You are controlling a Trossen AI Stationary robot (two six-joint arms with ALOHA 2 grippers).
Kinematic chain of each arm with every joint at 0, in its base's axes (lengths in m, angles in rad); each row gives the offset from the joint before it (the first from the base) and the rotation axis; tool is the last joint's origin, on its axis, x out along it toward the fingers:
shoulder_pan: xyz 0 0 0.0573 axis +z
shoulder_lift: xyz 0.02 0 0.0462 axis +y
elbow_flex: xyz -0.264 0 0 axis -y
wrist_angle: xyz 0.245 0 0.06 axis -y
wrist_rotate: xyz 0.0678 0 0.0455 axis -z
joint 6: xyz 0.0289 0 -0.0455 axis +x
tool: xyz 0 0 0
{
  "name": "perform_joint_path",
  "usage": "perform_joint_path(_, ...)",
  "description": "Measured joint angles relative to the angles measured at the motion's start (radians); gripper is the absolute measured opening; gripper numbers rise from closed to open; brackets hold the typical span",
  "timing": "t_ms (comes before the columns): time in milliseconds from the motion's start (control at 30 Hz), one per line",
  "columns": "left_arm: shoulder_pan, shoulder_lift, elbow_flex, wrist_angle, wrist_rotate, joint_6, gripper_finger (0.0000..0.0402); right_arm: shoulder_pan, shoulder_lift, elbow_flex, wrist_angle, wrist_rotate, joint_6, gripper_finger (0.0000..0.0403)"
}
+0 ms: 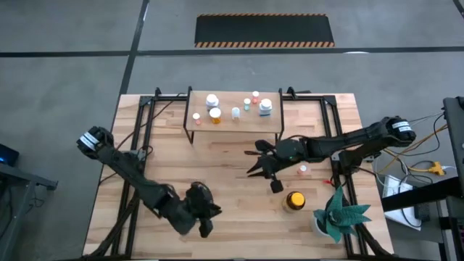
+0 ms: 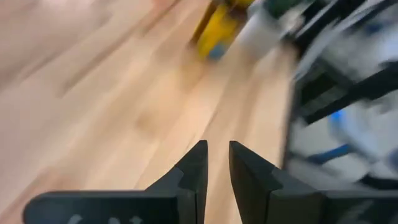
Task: Pick and place medicine bottles onto shelf by color
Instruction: Put the blue pill bottle on the shelf
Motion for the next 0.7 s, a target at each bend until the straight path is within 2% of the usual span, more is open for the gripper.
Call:
perform_joint_path(133, -0.014, 0.060, 0.135, -0.337, 0.117, -0.165, 0.0047, 0.005, 0.022, -0.089, 0.218, 0.000, -0.024, 0.0043)
perform_joint_path(333, -0.027, 0.096, 0.260, -0.698, 0.407, -0.462, 0.0047, 0.005, 0.024, -0.107, 0.258, 0.000, -0.023, 0.0043)
perform_joint_path(433, -0.034, 0.096, 0.253, -0.810, 0.427, -0.565, 0.0047, 0.005, 0.024, -0.107, 0.259, 0.000, -0.024, 0.0043)
perform_joint_path(567, -0.036, 0.096, 0.228, -0.939, 0.519, -0.656, 0.0048, 0.005, 0.024, -0.107, 0.255, 0.000, -0.025, 0.0043)
perform_joint_path(700, -0.037, 0.096, 0.223, -1.032, 0.499, -0.667, 0.0070, 0.005, 0.024, -0.107, 0.253, 0.000, -0.025, 0.0043)
